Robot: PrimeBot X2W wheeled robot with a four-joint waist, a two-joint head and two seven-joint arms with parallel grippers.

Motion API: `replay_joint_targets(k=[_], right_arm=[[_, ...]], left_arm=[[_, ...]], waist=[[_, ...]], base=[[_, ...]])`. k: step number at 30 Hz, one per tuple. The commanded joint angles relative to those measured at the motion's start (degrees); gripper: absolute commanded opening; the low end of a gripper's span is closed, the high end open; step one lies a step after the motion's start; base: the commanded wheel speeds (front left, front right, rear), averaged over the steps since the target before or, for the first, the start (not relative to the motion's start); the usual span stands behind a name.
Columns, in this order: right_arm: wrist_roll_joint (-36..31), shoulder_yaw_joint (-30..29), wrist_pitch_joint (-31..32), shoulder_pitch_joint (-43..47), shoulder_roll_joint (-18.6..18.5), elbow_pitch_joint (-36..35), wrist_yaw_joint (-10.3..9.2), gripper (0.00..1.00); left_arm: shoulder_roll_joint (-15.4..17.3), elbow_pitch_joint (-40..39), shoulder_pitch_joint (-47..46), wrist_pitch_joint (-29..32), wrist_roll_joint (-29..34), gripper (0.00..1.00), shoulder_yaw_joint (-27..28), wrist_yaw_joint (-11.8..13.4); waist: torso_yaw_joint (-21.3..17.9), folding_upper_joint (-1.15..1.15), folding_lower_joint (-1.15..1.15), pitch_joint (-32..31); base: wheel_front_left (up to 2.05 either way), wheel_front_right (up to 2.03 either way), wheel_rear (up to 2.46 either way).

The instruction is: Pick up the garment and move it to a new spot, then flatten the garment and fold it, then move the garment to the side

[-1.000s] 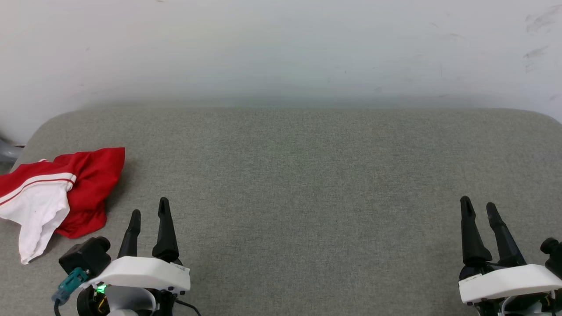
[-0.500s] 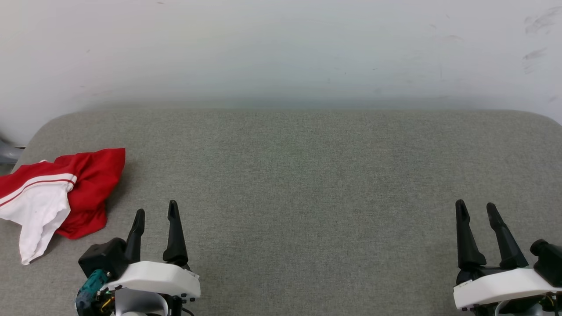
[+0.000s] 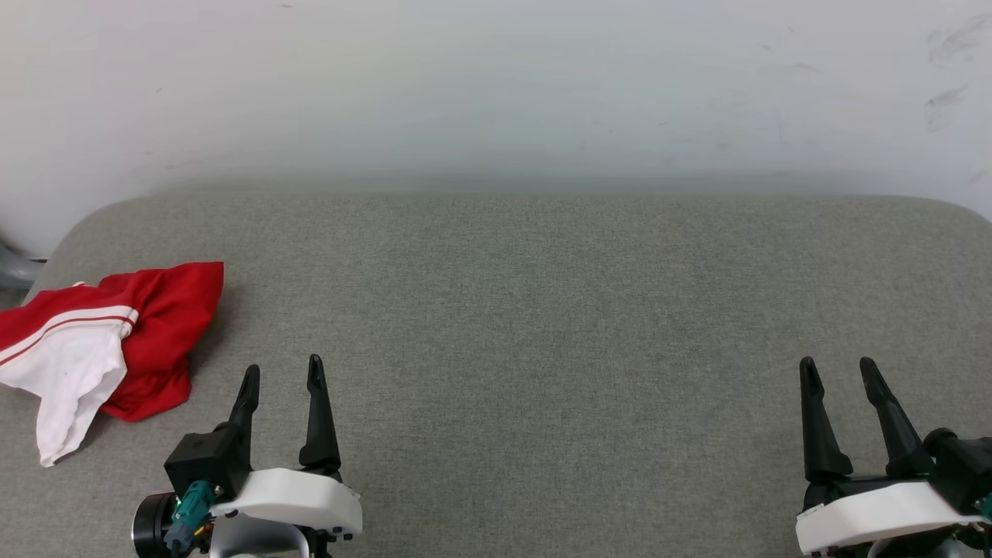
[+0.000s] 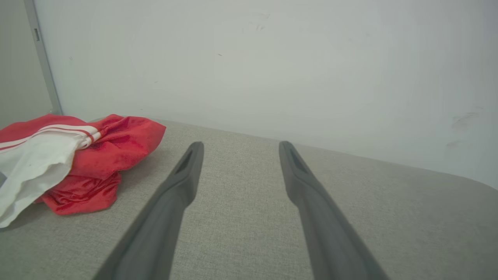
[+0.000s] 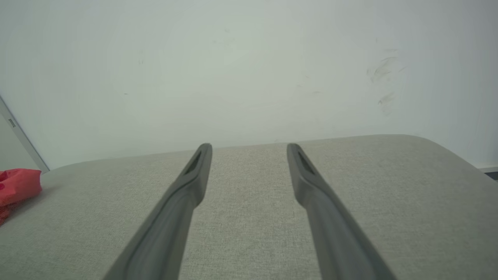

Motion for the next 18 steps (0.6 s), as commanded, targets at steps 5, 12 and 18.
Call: replay_joint_targets(k=[5,12,18], right_arm=[[-3.58,0.09,-1.12,0.67,0.08,-0.76,-0.01,1.00],[-6.15,0.10,-1.88,0.88,0.09,-1.01,-0.01,1.00],[-8.04,0.14,-2.51,1.13,0.10,-1.24,-0.02,1.00]], left_arm=[[0.04,-0.37,0.59,-1.12,3.40,1.00,-0.24,0.09],[-0.22,-0.24,0.81,-1.96,6.27,1.00,-0.25,-0.11],[-0.46,-0.04,1.03,-2.61,8.28,1.00,0.10,-0.73]], waist=[[0.01,0.00,0.00,0.03],[0.11,0.00,0.00,0.05],[0.19,0.00,0.00,-0.01]], base=[[0.00,0.00,0.00],[0.00,0.00,0.00],[0.00,0.00,0.00]])
